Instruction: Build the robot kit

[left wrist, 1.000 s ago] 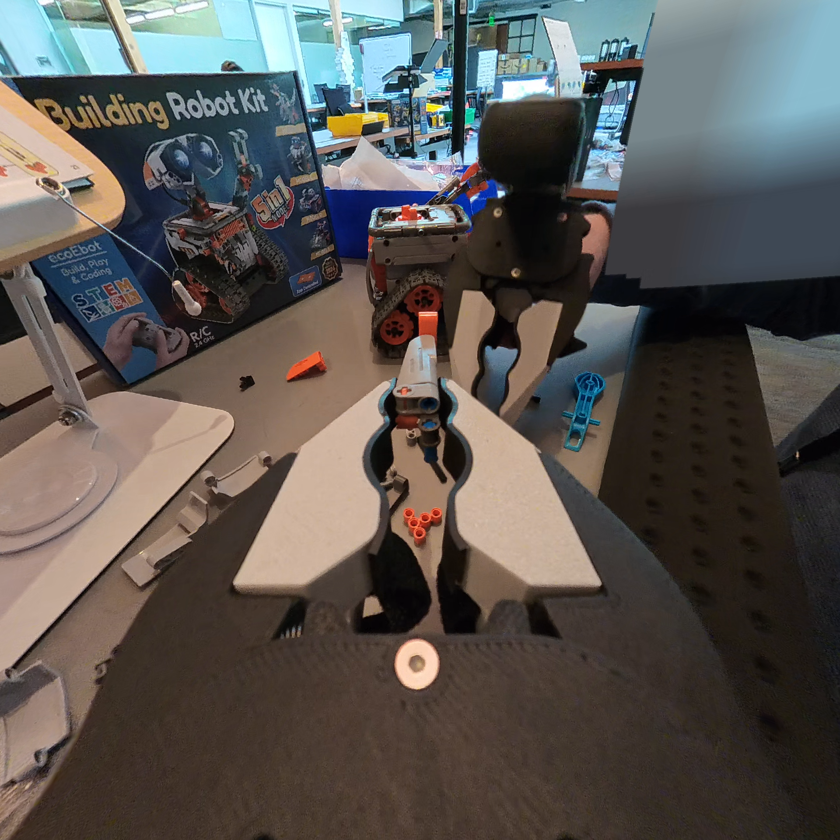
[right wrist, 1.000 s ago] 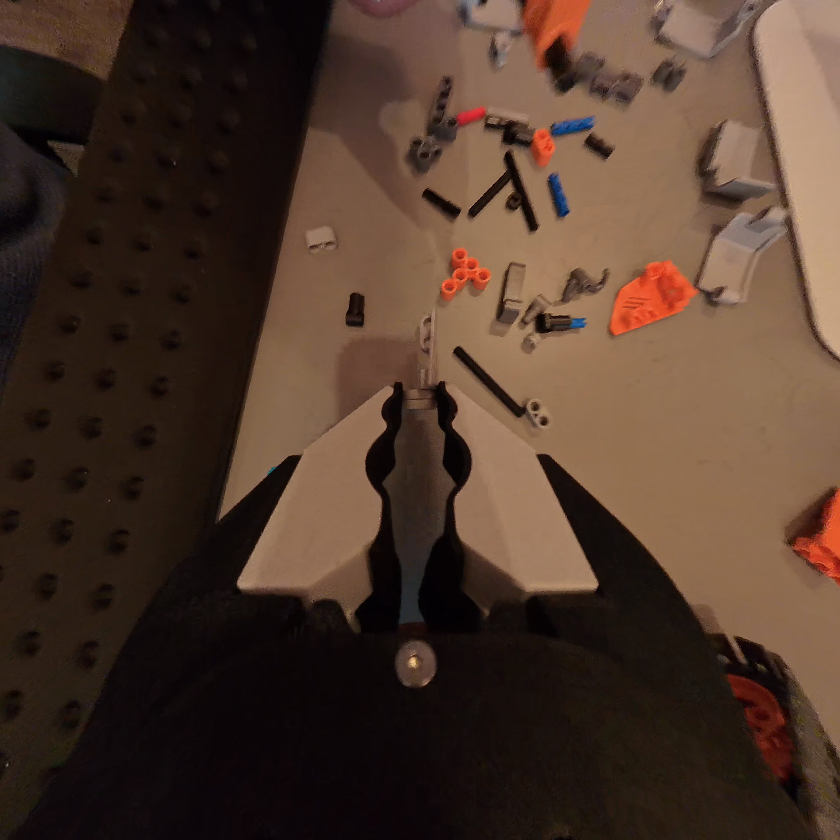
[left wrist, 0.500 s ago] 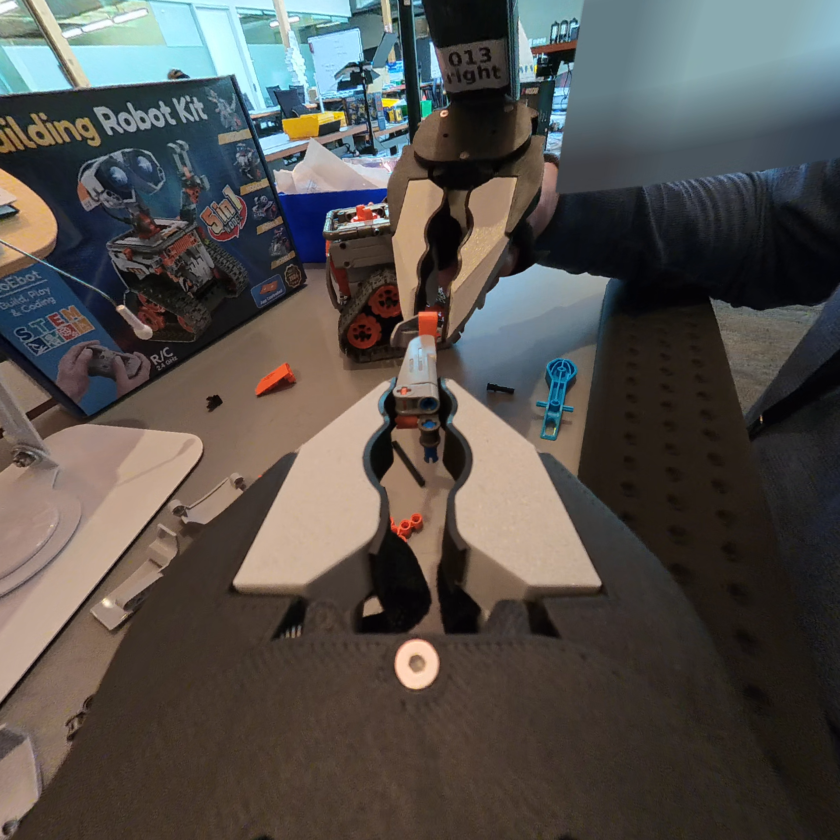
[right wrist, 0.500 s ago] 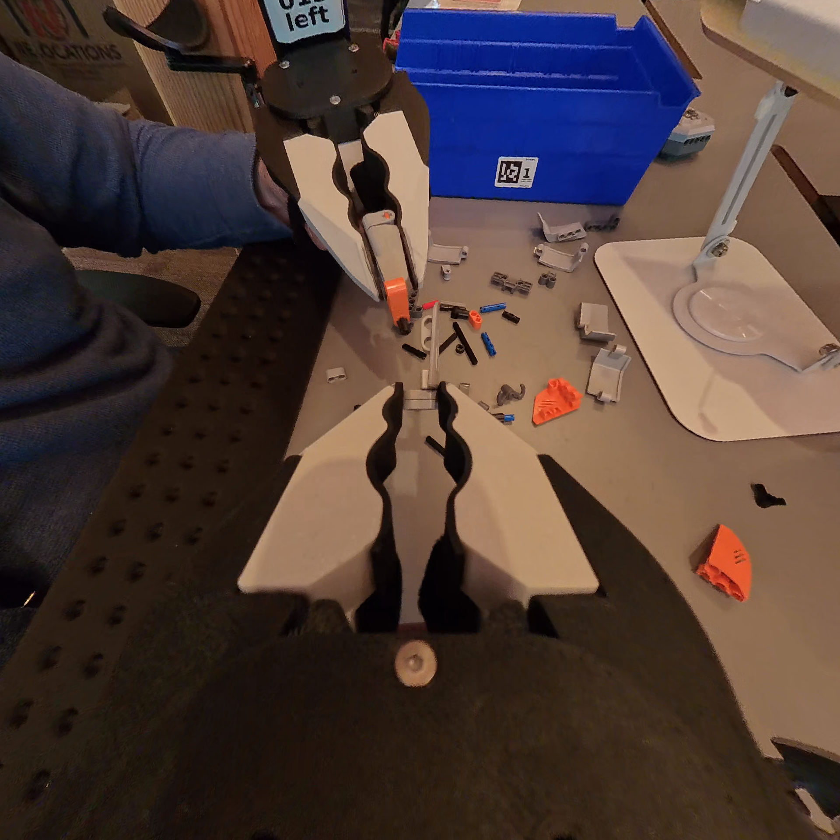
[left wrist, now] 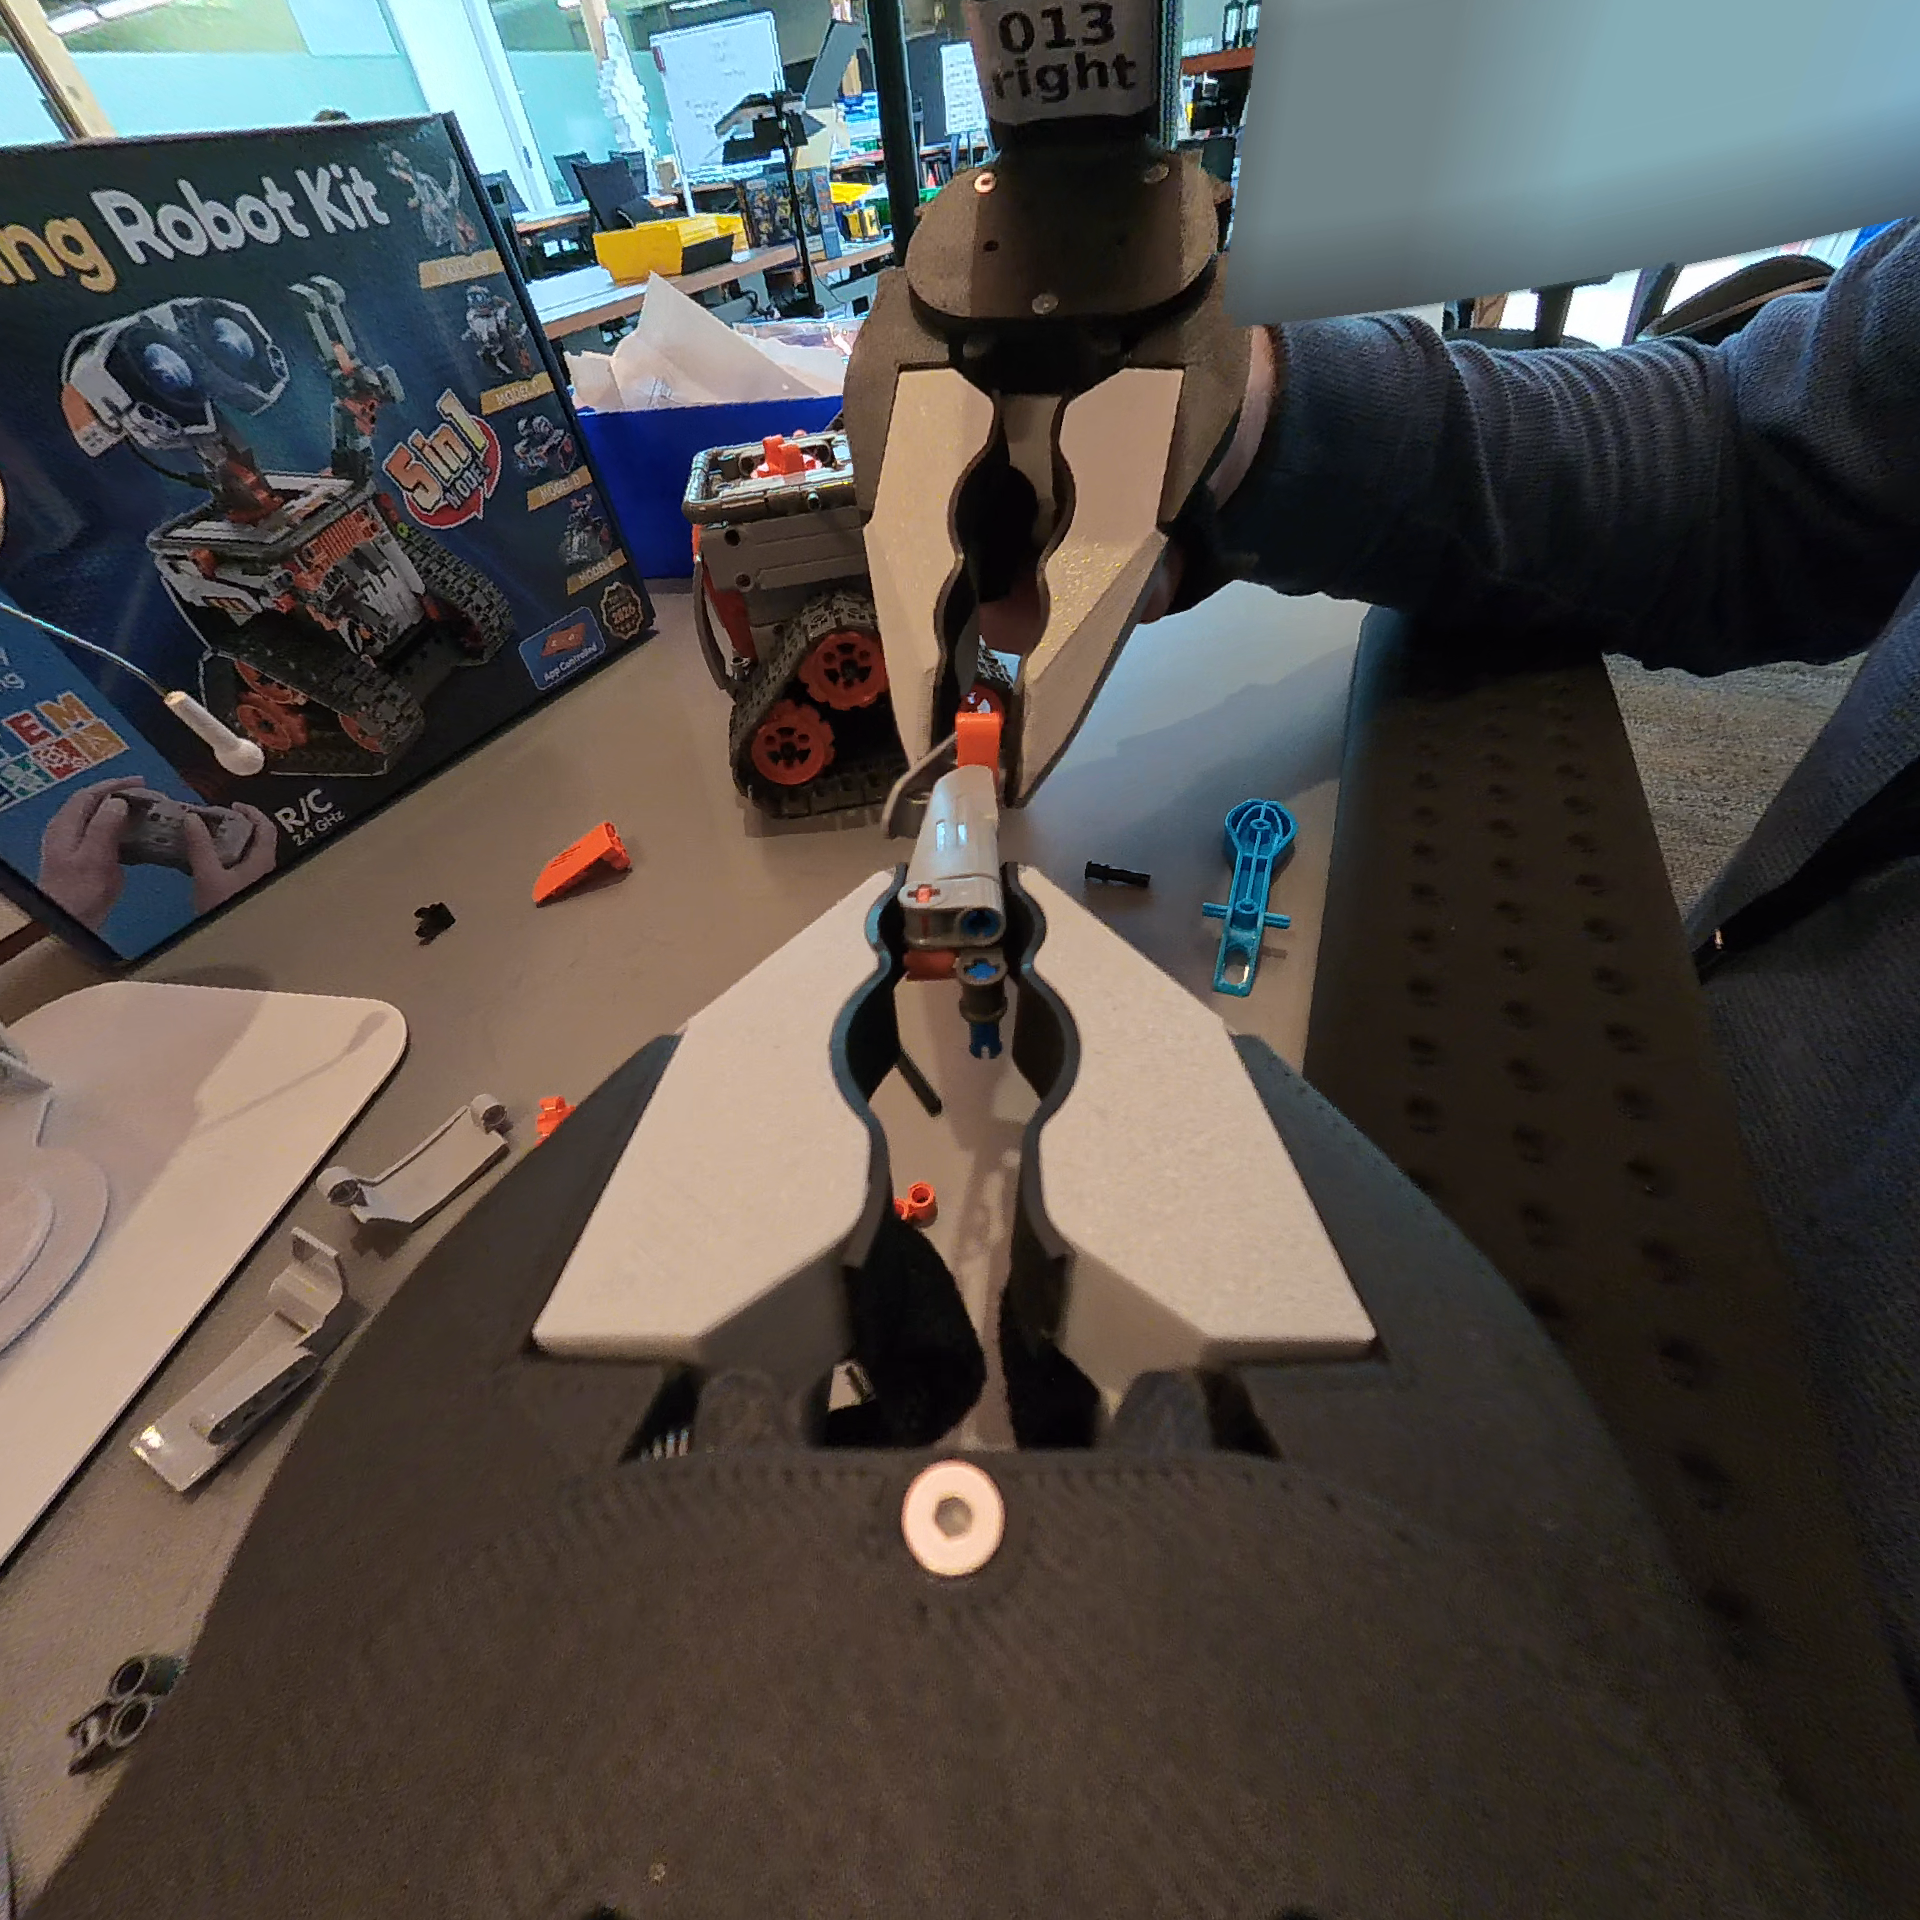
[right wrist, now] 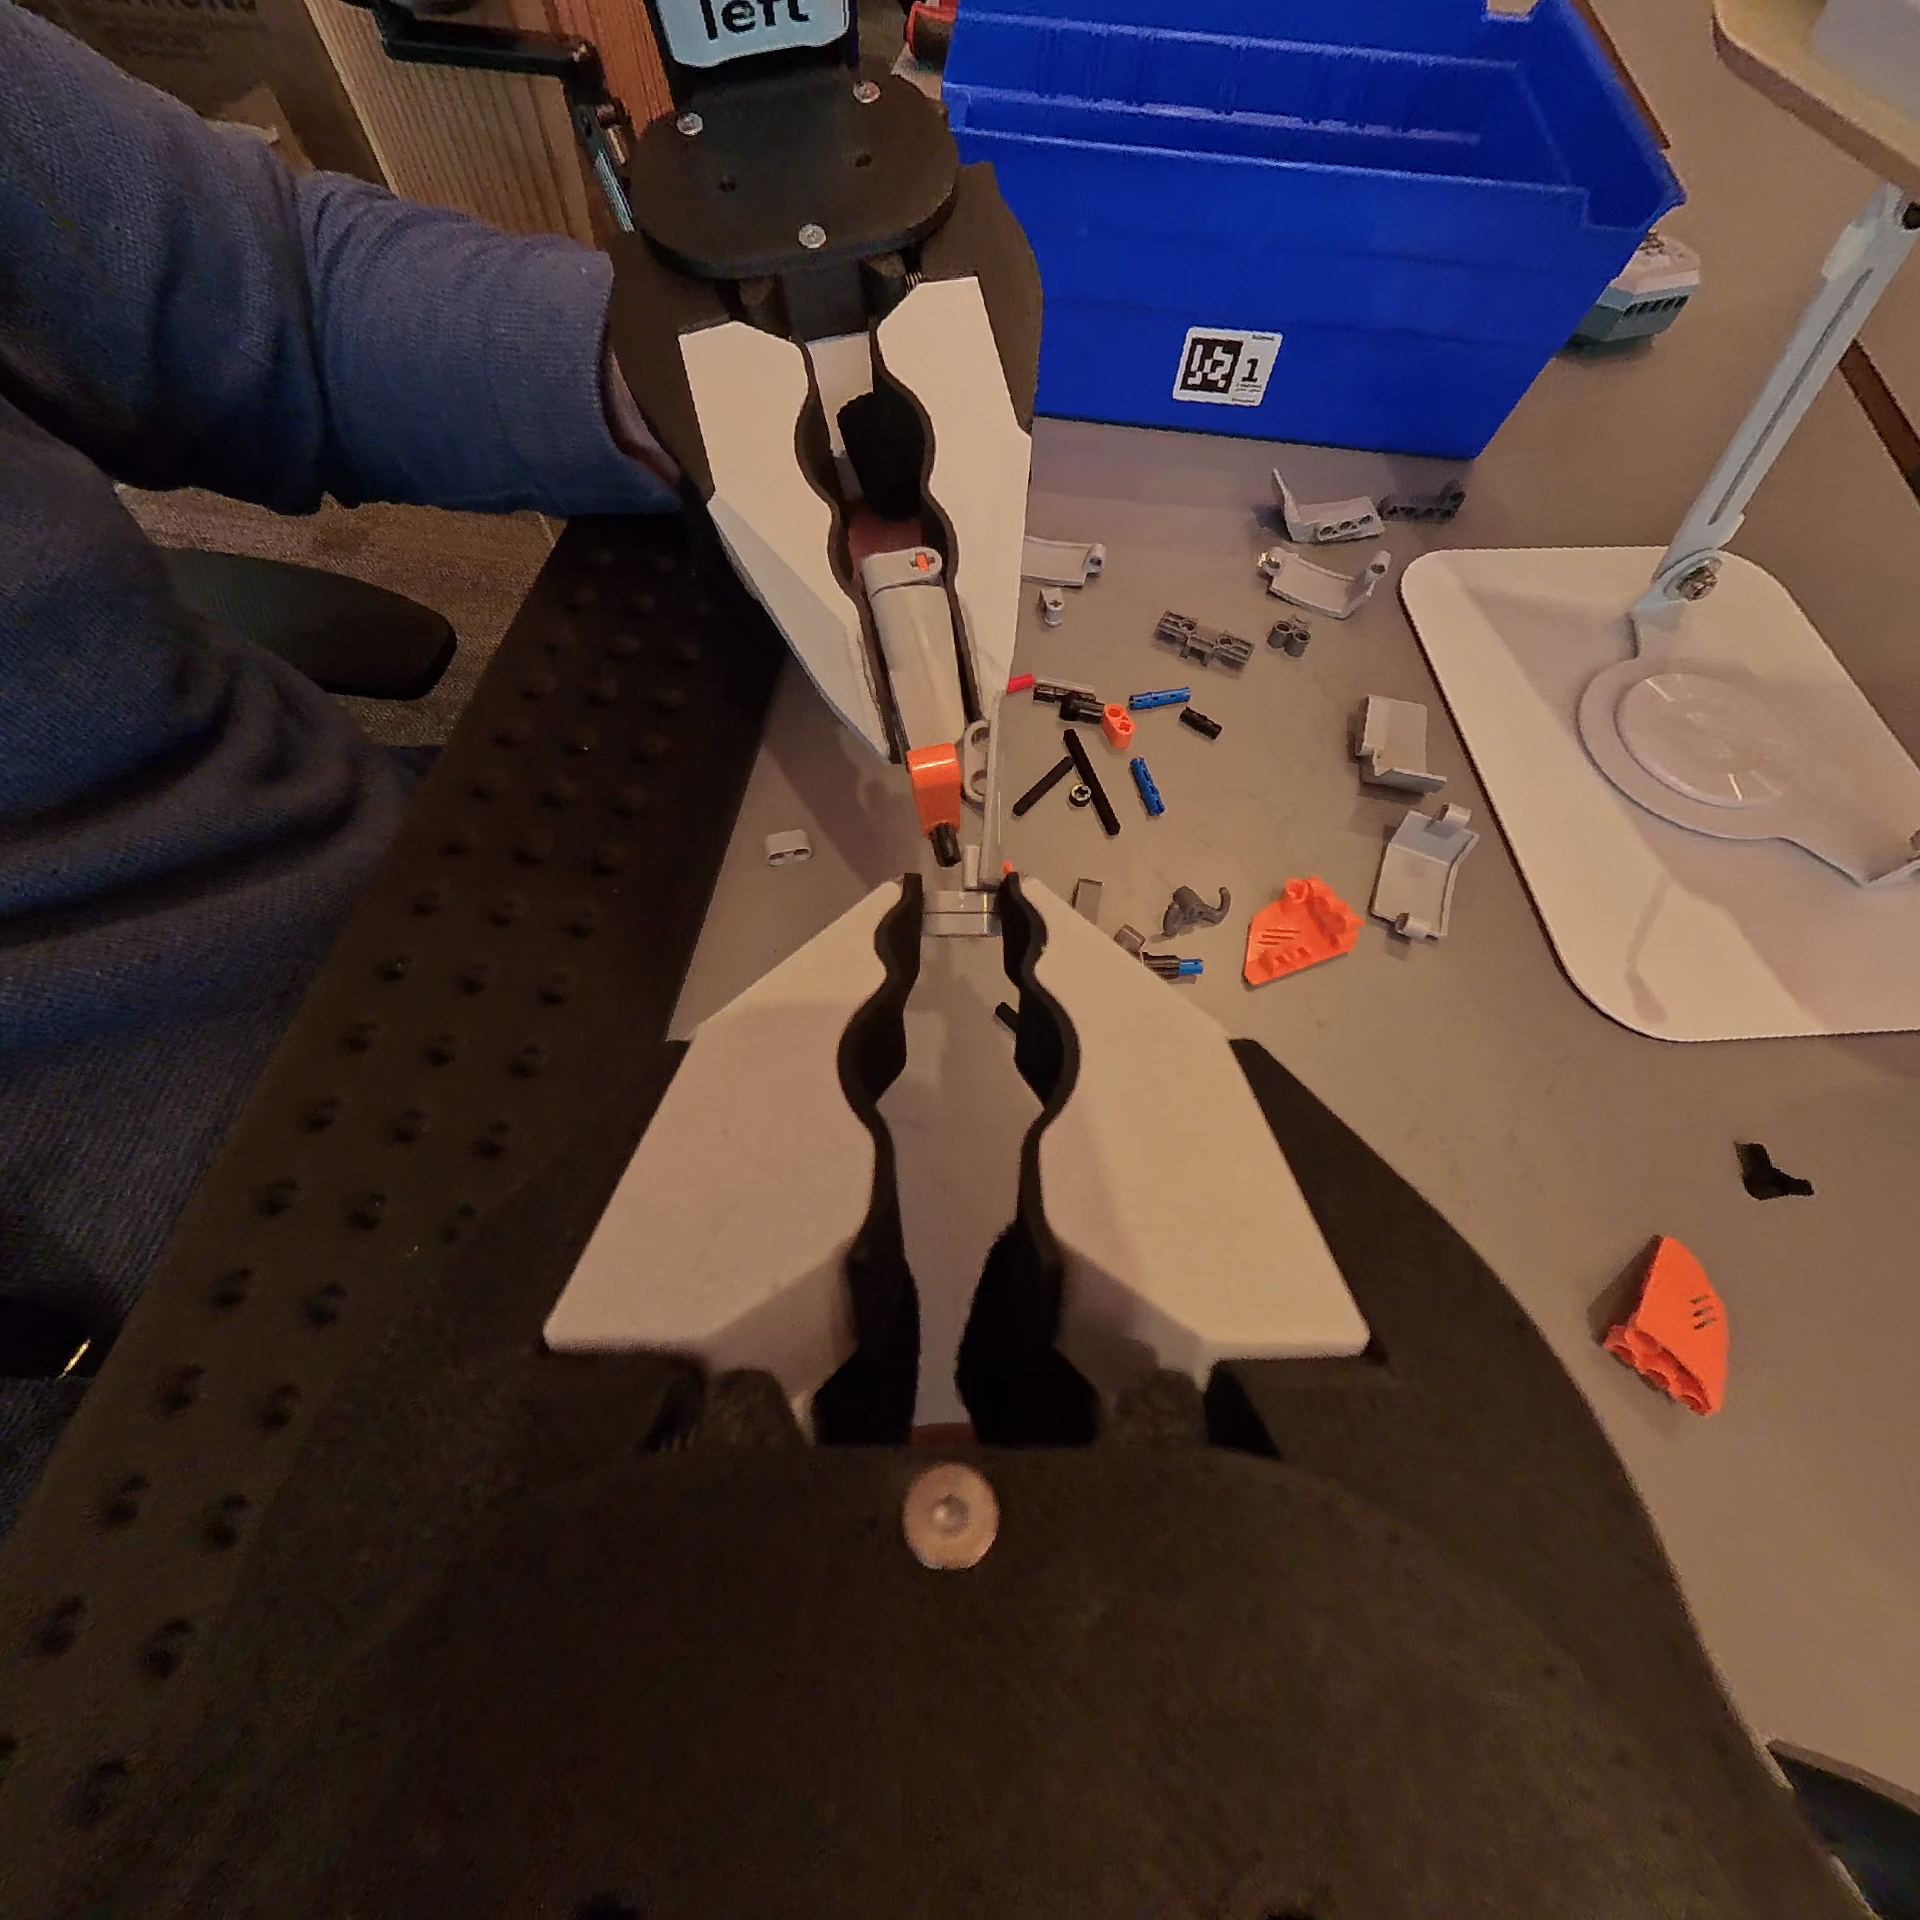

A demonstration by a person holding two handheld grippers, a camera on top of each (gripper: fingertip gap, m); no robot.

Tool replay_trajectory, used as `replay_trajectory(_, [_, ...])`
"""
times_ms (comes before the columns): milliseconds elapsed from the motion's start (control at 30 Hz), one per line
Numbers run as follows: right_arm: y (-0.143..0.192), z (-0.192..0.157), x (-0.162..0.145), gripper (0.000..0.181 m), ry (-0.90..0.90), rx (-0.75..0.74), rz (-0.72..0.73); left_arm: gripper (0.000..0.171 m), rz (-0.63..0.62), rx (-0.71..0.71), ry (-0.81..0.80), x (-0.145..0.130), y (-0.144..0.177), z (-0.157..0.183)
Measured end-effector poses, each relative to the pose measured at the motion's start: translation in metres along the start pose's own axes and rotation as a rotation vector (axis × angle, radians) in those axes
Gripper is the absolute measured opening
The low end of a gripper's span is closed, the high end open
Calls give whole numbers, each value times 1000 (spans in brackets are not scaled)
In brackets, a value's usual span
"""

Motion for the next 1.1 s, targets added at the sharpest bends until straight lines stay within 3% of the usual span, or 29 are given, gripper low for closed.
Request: replay_trajectory(1100, [0,-4,-2,12,40,-49,-58,14,-9,0,-46,-1,-5,5])
Point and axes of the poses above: each gripper's, where its closed fingertips meet, y back along the fingers, x out of its top, z = x × y across the jaws, the point moved 3 cm from there along y, back along the fingers, and after that the axes turned 15 degrees about x, right-handed, at the moved point
